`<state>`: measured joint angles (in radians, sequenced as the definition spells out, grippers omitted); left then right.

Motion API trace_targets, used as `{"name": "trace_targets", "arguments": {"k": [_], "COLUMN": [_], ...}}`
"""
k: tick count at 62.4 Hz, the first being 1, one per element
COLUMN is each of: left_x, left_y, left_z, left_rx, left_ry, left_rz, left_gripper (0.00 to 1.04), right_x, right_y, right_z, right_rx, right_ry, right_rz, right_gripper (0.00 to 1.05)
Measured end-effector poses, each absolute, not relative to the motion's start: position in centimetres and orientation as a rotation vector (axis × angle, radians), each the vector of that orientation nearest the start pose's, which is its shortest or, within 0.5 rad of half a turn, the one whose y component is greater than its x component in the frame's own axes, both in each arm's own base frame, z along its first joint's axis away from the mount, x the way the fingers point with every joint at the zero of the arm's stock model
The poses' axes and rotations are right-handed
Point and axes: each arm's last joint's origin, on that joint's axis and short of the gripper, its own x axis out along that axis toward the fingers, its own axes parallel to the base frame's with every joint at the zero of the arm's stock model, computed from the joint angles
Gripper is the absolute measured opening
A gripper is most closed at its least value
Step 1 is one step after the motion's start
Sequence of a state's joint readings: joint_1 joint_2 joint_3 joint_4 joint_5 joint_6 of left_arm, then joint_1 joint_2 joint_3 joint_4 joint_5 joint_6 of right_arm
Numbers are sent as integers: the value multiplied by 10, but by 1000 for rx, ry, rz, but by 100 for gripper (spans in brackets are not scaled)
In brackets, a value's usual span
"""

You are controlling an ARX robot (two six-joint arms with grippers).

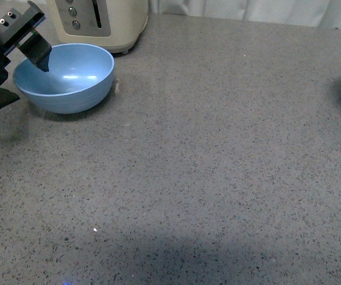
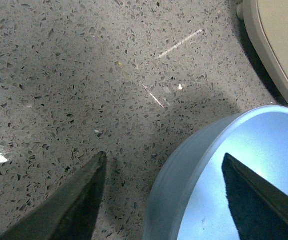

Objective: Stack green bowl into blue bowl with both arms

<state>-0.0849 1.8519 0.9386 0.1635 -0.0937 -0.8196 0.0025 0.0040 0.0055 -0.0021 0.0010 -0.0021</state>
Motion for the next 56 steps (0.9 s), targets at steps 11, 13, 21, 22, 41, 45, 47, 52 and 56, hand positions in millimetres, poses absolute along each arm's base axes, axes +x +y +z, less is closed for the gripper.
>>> {"name": "trace_targets", "arguments": {"k": [11,13,21,22,41,45,47,52,56], "left_x": [360,359,359,359,357,356,354,348,342], "left_y": [-28,-28,-28,-28,-76,-99,-113,-137,-156], "left_z": [134,134,134,134,143,149,152,158,161], "left_rx": [-703,-700,-690,-684,-521,-488,-472,-448,-424], "left_ry": [706,707,715,716,788,803,805,811,817], "left_rz": [308,308,296,294,122,51,7,-60,-112], "left_gripper": [37,33,6,4,4,4,4,4,4], "right_x": [98,98,98,98,98,98,98,98,98], "right_y": [0,0,0,0,0,0,0,0,0], "right_z": [165,165,165,165,165,165,165,165,165], "right_rx": [-2,-2,-2,-2,-2,-2,-2,-2,-2], "right_ry": [1,1,1,1,1,1,1,1,1], "right_rz": [2,2,2,2,2,2,1,1,2], "right_gripper": [95,95,95,95,95,95,95,95,95]}}
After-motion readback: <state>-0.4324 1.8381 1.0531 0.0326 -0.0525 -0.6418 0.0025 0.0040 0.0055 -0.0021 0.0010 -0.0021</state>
